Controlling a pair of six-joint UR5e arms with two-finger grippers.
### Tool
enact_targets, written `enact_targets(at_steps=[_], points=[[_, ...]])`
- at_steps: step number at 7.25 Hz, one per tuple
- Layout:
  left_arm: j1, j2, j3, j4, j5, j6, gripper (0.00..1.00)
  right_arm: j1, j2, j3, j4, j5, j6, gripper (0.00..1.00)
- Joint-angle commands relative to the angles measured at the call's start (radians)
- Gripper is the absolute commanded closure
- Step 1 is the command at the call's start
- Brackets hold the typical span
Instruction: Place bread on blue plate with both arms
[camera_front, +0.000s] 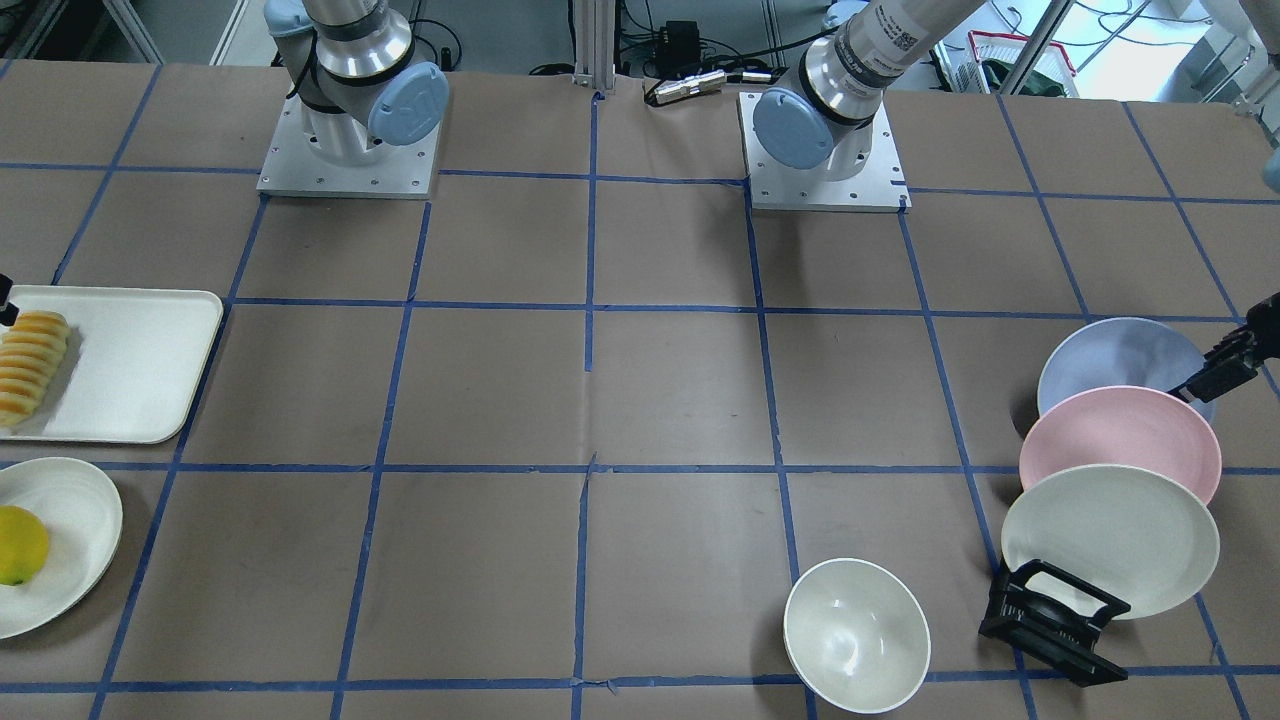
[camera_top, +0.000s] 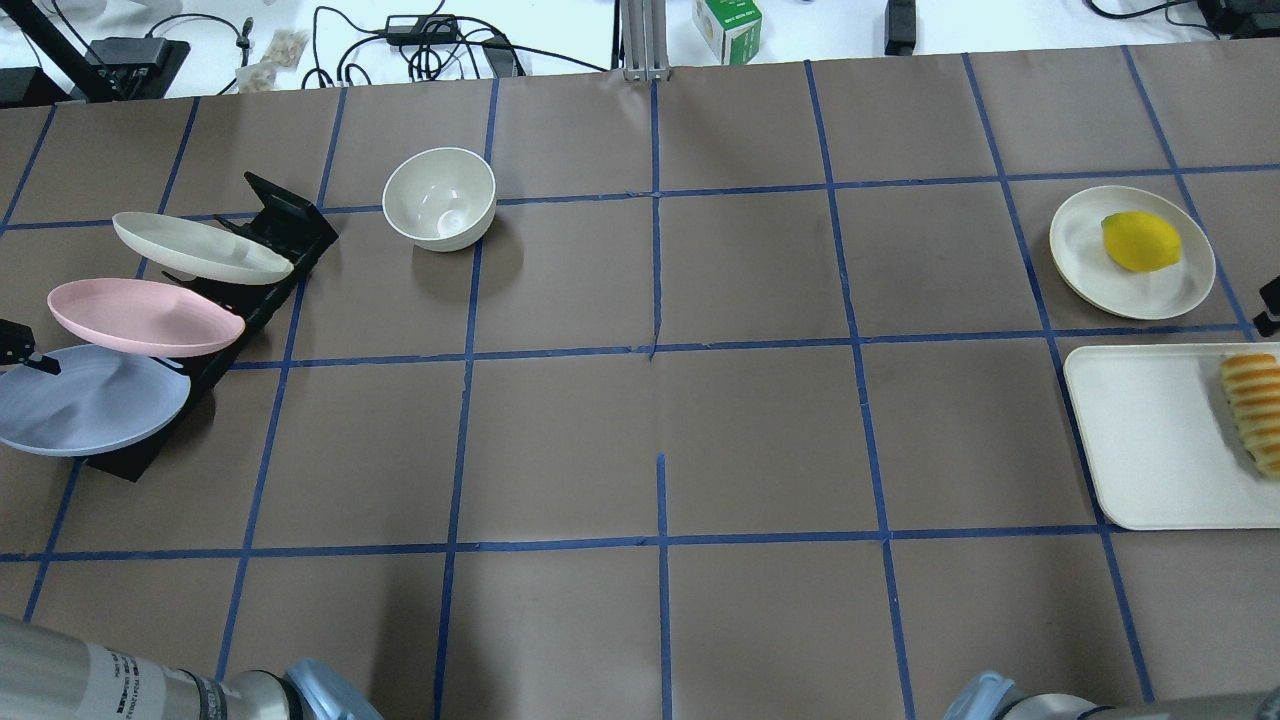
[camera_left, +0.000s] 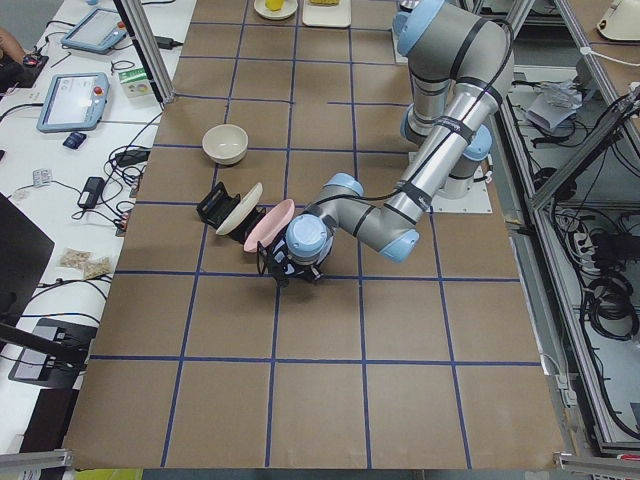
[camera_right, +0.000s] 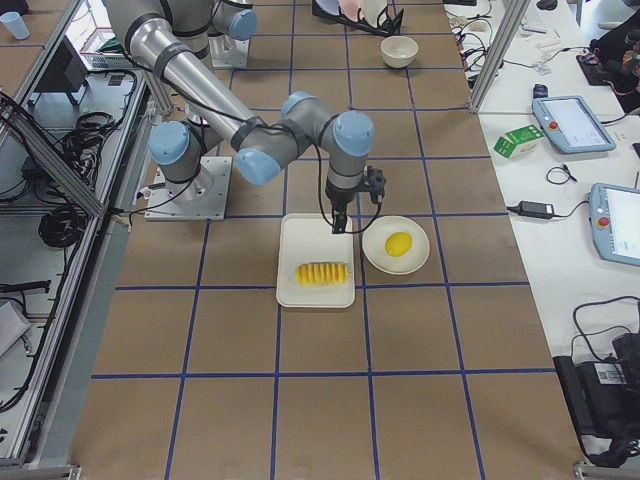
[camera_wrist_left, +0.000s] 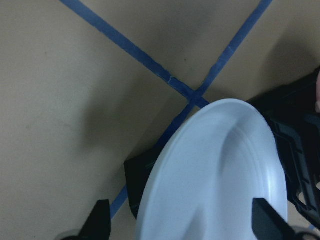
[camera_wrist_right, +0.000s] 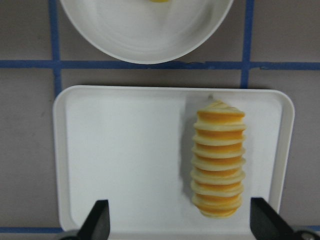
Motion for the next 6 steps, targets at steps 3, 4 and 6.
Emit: enact_targets(at_steps=[3,4,6], points=[[0.000,-0.003,0.009,0.000,-0.003,0.017,0.52,-0.081,0.189,0.047,-0.175,-0.016,-0.135,0.00],[0.000,-0.001,0.011,-0.005,-0.002,0.019,0.93,-0.081,0.189,0.065,-0.183,-0.013,-0.133,0.00],[0.003,0.008,0.017,-0.038,0.002,0.043,1.00,-0.081,0.216,0.070,-0.189,-0.013,-0.122,0.00]])
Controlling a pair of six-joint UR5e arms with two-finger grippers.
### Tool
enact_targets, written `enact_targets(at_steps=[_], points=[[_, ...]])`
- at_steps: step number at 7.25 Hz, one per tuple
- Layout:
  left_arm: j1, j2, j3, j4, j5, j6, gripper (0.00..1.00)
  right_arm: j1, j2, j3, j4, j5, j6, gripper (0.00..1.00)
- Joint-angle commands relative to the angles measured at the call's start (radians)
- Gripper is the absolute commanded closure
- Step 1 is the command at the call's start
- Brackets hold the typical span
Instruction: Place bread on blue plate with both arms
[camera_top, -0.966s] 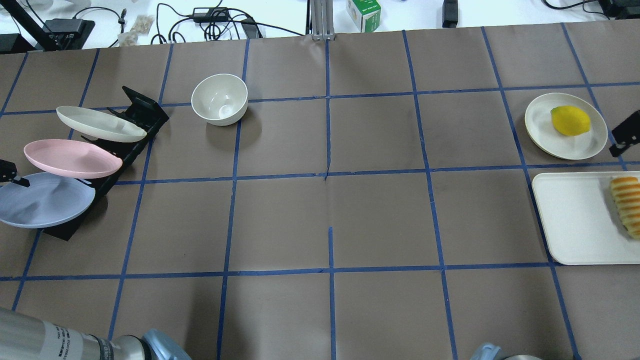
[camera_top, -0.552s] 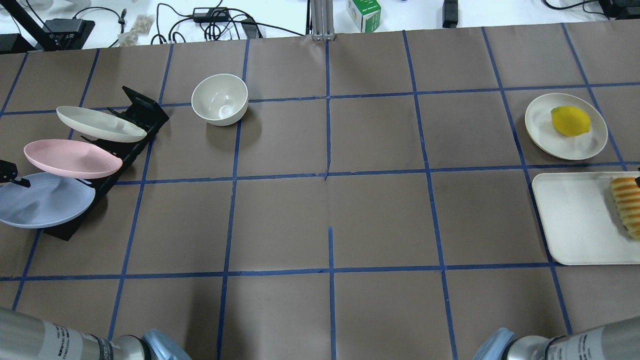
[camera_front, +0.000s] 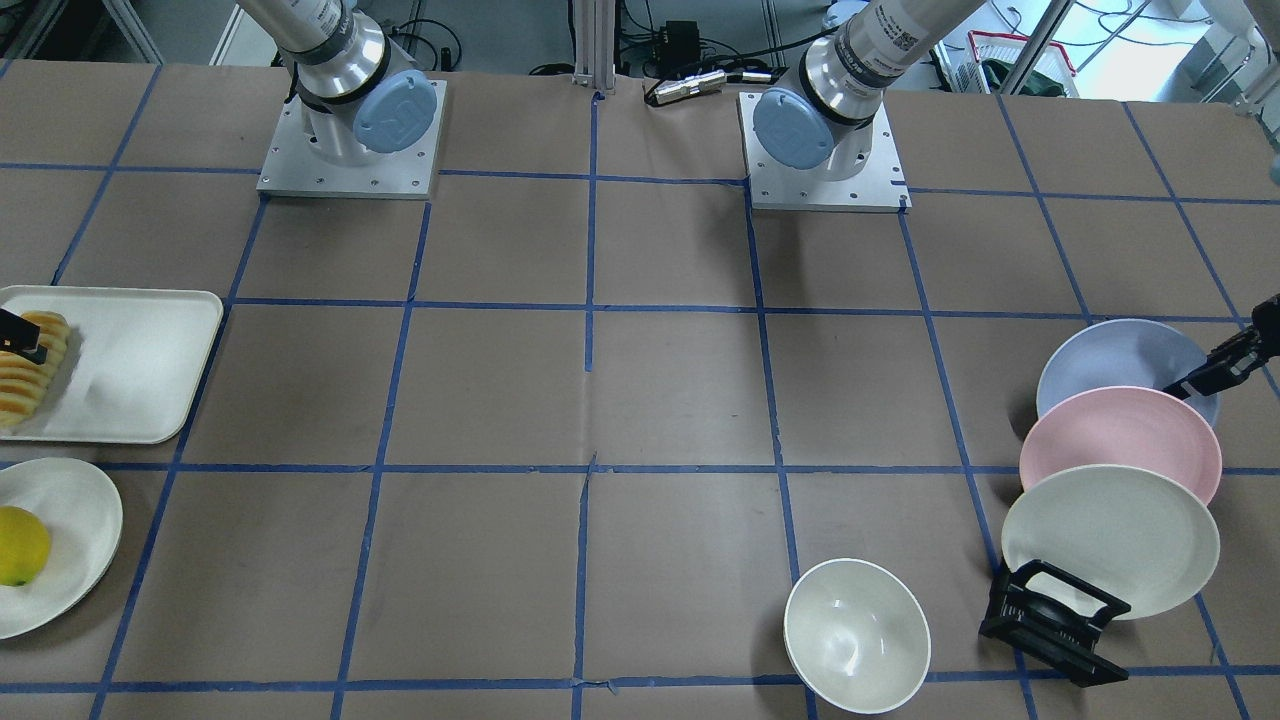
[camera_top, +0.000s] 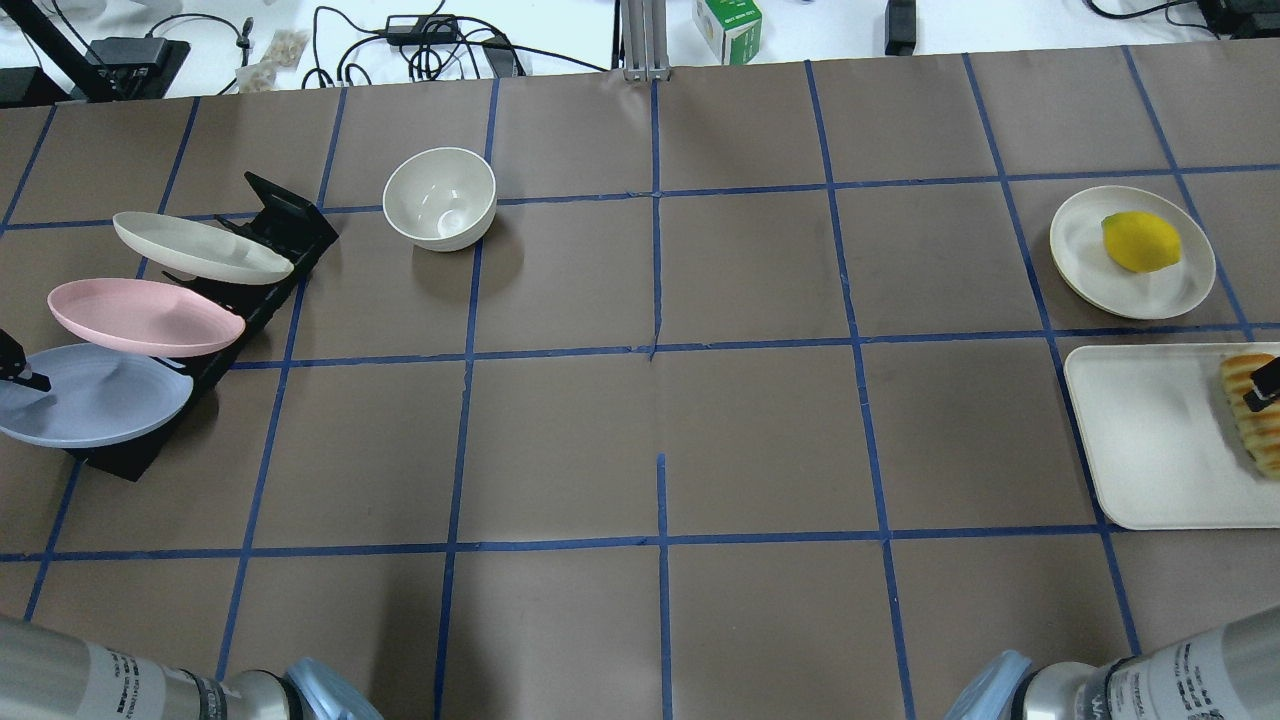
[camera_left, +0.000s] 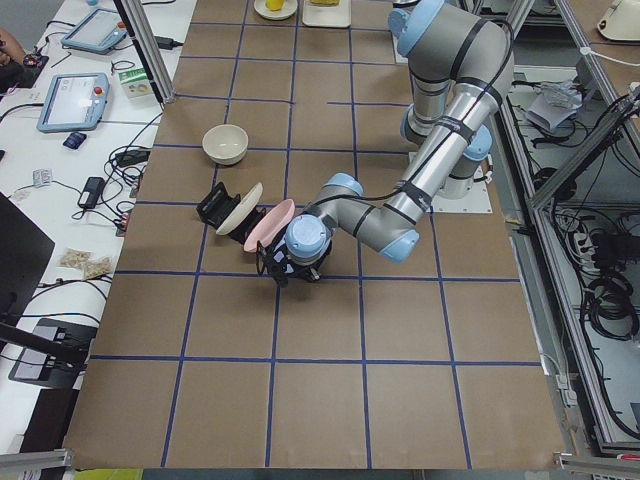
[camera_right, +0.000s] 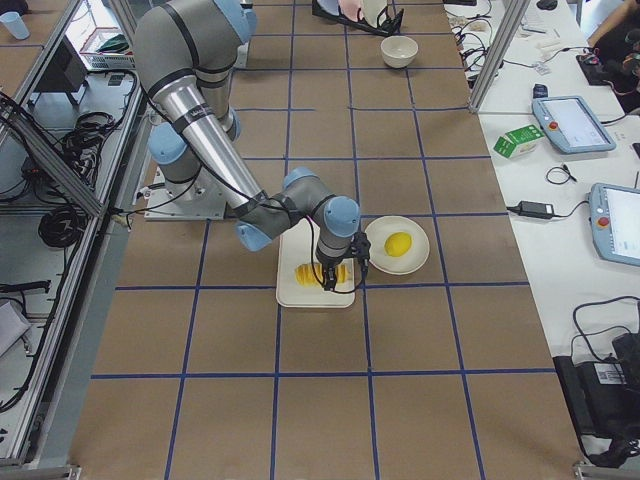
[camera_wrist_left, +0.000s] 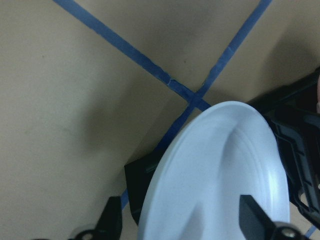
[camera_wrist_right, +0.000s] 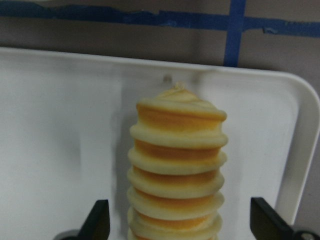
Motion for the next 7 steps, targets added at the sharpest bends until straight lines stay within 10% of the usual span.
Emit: enact_targets(at_steps=[1,4,7], points=[[0.002,0.018,0.009,-0.013,0.009,0.056,1.00,0.000,0.039,-0.003,-0.020,-0.001,0.004,0.00],[0.002,0.035,0.082,-0.095,0.030,0.067,1.00,0.000,0.061,0.003,-0.054,-0.001,0.006,0.09],[0.029,0.083,0.127,-0.227,0.096,0.111,1.00,0.000,0.052,-0.003,-0.033,-0.007,0.006,0.54]])
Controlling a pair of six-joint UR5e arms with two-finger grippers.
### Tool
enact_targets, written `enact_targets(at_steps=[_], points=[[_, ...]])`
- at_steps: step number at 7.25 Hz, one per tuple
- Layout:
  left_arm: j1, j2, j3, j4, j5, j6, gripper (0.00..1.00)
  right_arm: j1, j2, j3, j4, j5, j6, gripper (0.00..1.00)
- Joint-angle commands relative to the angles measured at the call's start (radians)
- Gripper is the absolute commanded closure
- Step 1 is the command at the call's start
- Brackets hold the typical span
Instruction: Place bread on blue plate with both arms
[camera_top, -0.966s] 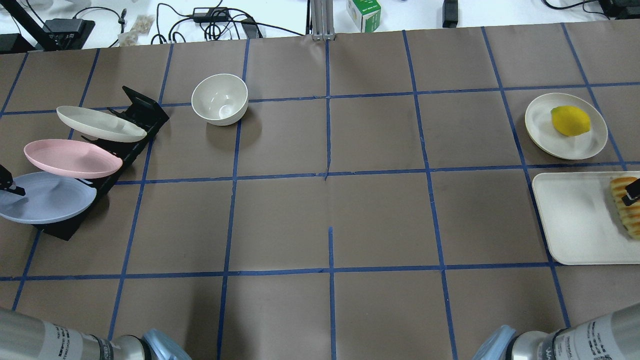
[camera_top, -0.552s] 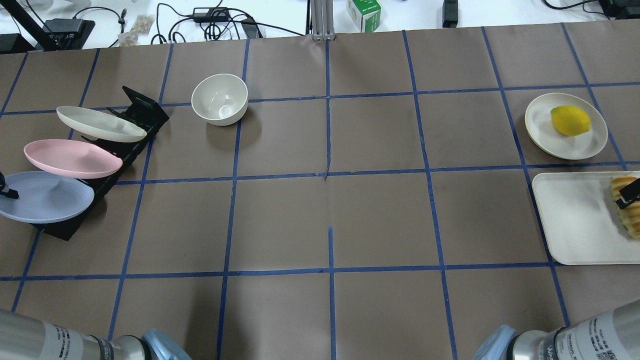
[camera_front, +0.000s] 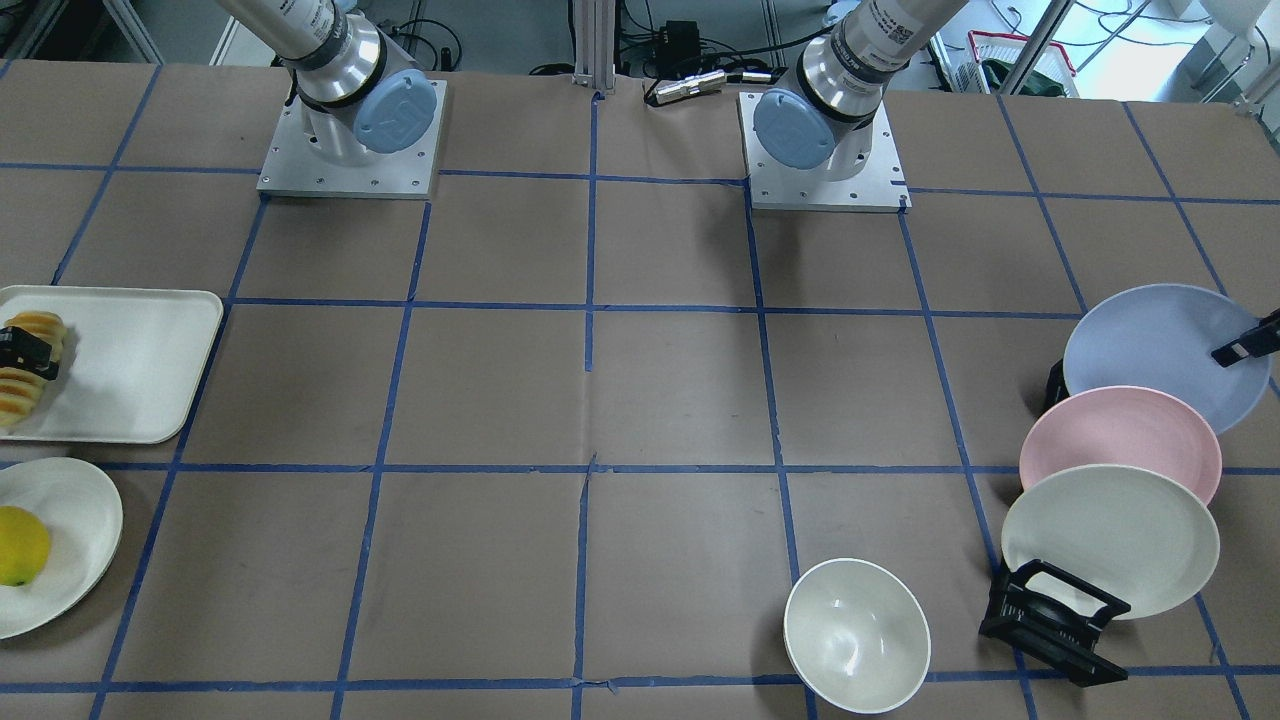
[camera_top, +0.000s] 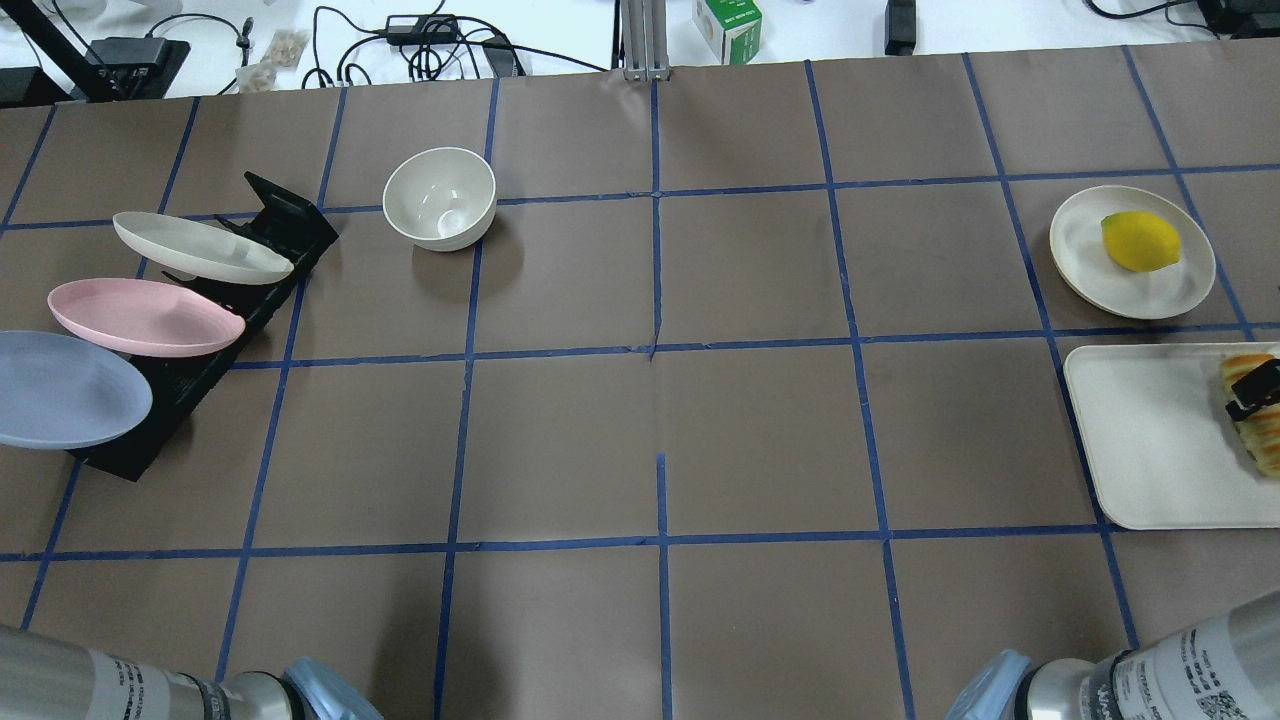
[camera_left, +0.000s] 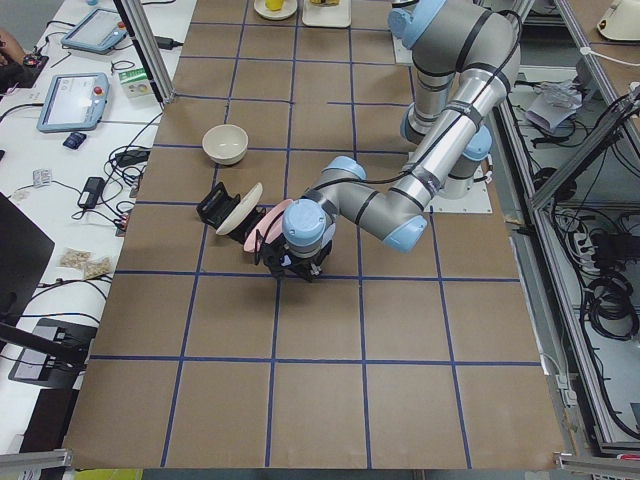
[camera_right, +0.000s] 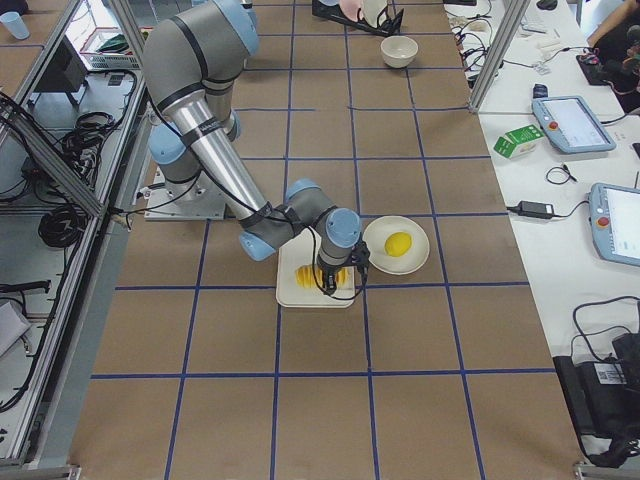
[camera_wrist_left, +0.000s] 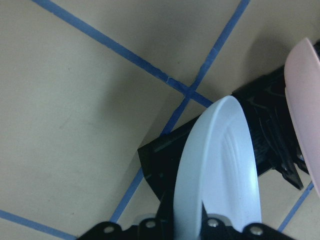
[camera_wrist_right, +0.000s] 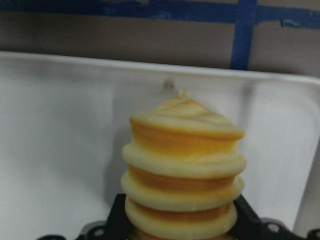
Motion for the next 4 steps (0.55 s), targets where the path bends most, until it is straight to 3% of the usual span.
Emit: enact_targets(at_steps=[1,2,4], points=[[0.034,0.042,0.012,-0.094,0.036,0.027,1.00,0.000,-0.009,-0.005,0.014,-0.018,-0.001,0.72],[0.054,0.065,0.014,-0.146,0.054,0.034,1.00,0.002,-0.010,-0.006,0.011,-0.029,0.002,0.81],[0.042,0.140,0.029,-0.191,0.022,0.034,1.00,0.009,-0.021,-0.006,0.009,-0.030,0.007,0.88]])
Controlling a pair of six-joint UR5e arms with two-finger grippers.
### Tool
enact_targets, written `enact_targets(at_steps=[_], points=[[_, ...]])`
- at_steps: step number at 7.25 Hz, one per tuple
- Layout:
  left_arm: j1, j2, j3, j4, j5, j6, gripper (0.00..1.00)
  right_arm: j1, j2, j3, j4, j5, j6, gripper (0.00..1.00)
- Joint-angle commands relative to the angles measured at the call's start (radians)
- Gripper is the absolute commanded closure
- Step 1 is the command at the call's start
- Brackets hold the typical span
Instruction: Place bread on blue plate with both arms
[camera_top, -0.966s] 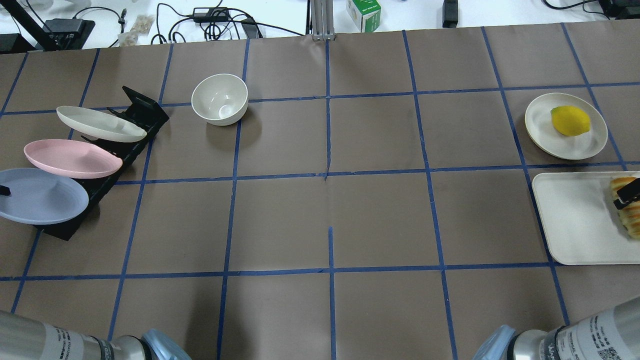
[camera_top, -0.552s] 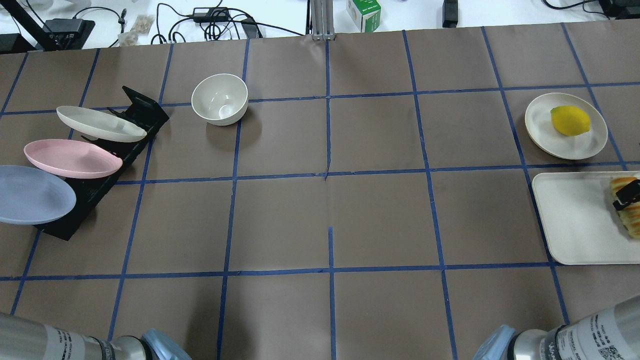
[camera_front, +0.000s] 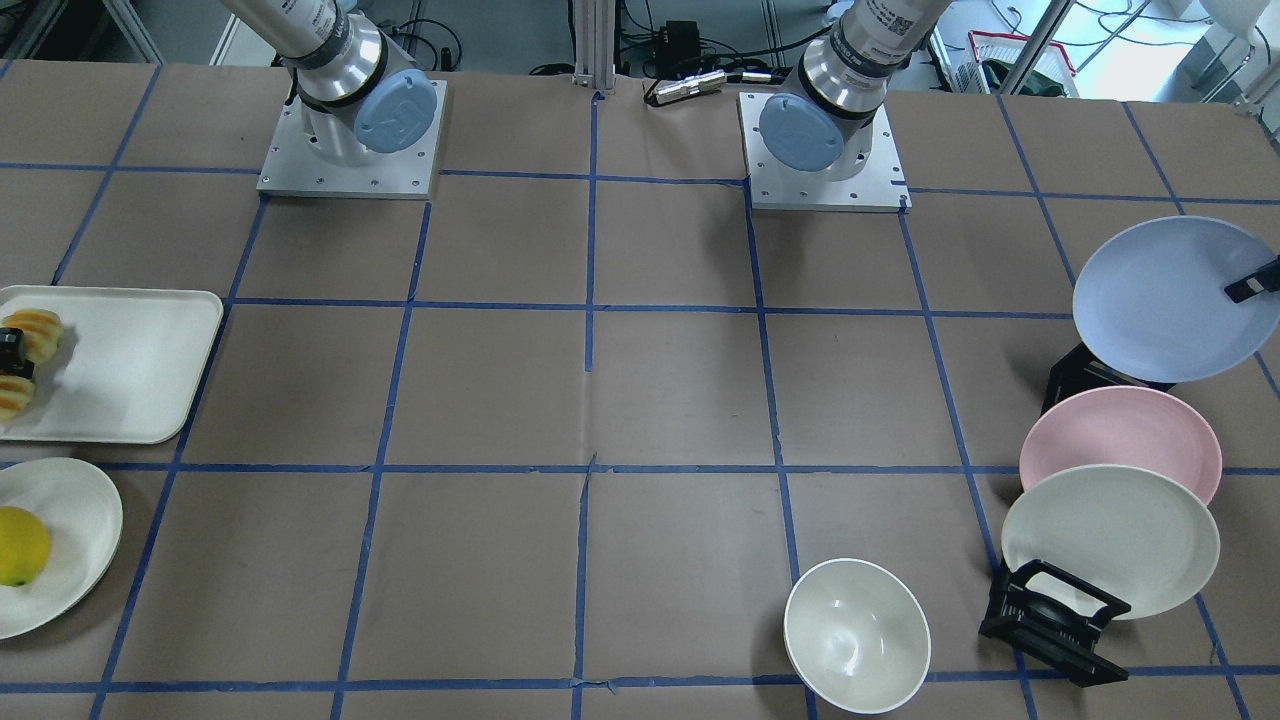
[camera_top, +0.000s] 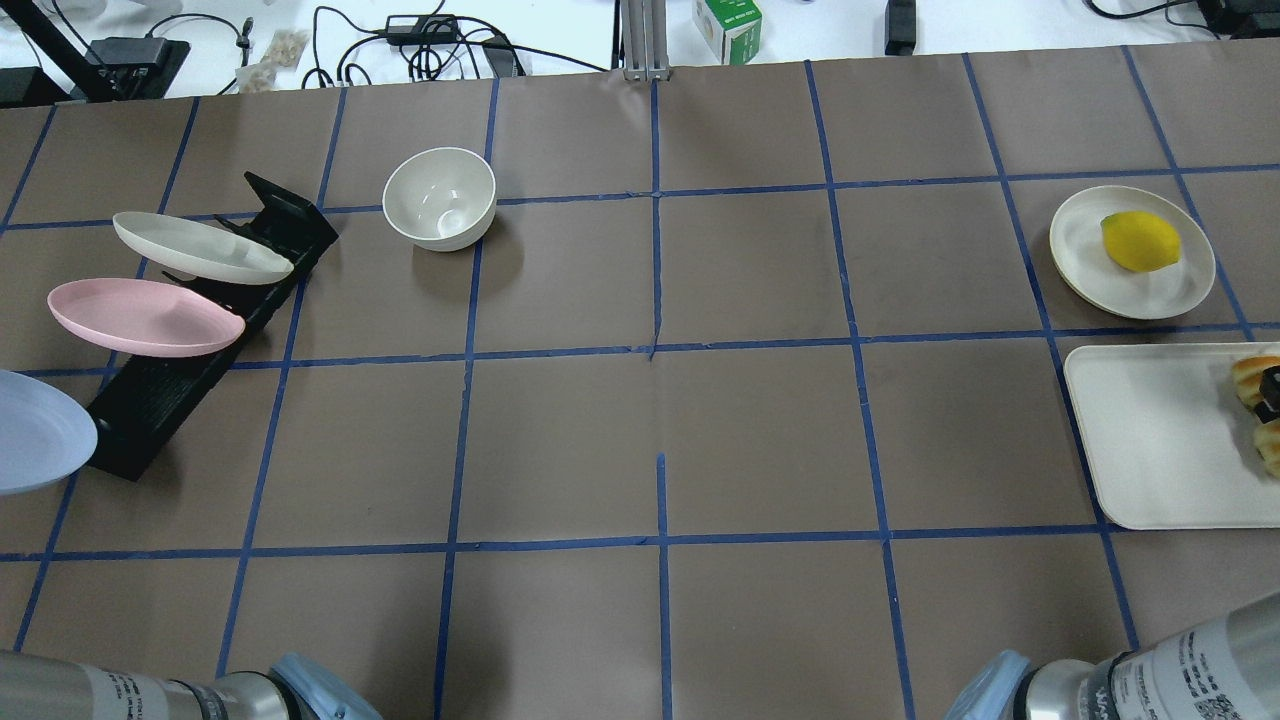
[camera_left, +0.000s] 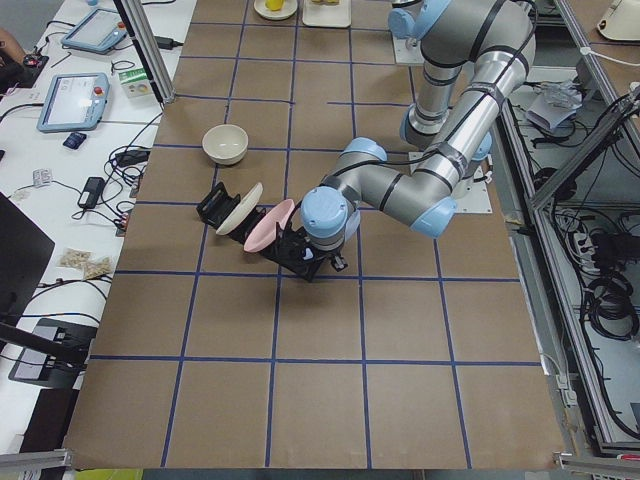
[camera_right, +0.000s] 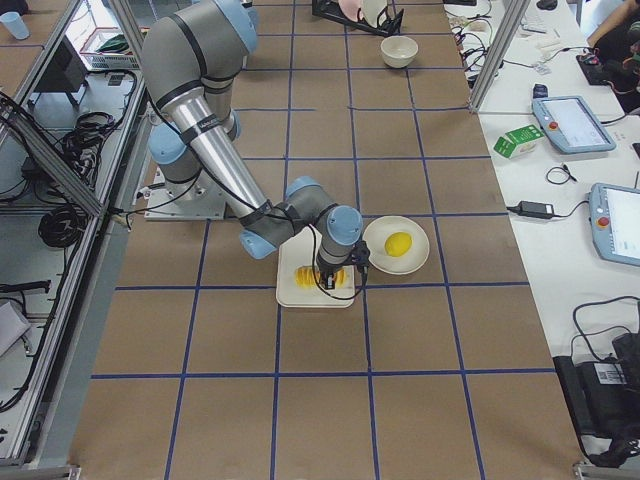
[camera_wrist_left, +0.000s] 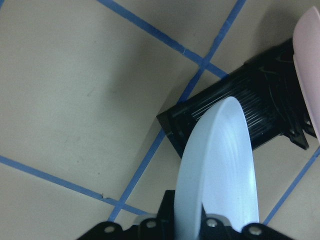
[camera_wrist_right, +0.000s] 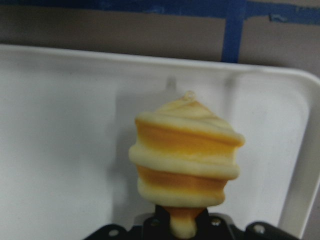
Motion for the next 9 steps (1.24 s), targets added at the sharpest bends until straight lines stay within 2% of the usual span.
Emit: enact_targets(at_steps=[1,2,3,4,5,7,9], points=[[-0.007,0.075,0.018,-0.113,-0.094,0.001,1.00,0.006,-0.018,-0.002,-0.001,0.002,0.010,0.89],[-0.009,0.103,0.020,-0.183,-0.106,-0.008,1.00,0.012,-0.018,-0.007,0.002,0.004,0.027,0.91],[-0.021,0.122,0.016,-0.204,-0.171,-0.015,1.00,0.012,-0.022,-0.026,0.006,0.002,0.027,0.92],[-0.089,0.125,0.016,-0.199,-0.219,-0.085,1.00,0.014,-0.040,-0.031,0.026,0.005,0.029,0.93],[-0.199,0.116,0.010,-0.157,-0.224,-0.185,1.00,0.034,-0.054,-0.036,0.038,0.002,0.030,0.93],[-0.413,0.099,-0.025,0.047,-0.264,-0.433,1.00,0.068,-0.094,-0.034,0.051,-0.001,0.073,0.93],[-0.605,0.090,-0.112,0.226,-0.360,-0.604,1.00,0.084,-0.189,-0.036,0.184,0.014,0.129,0.94]])
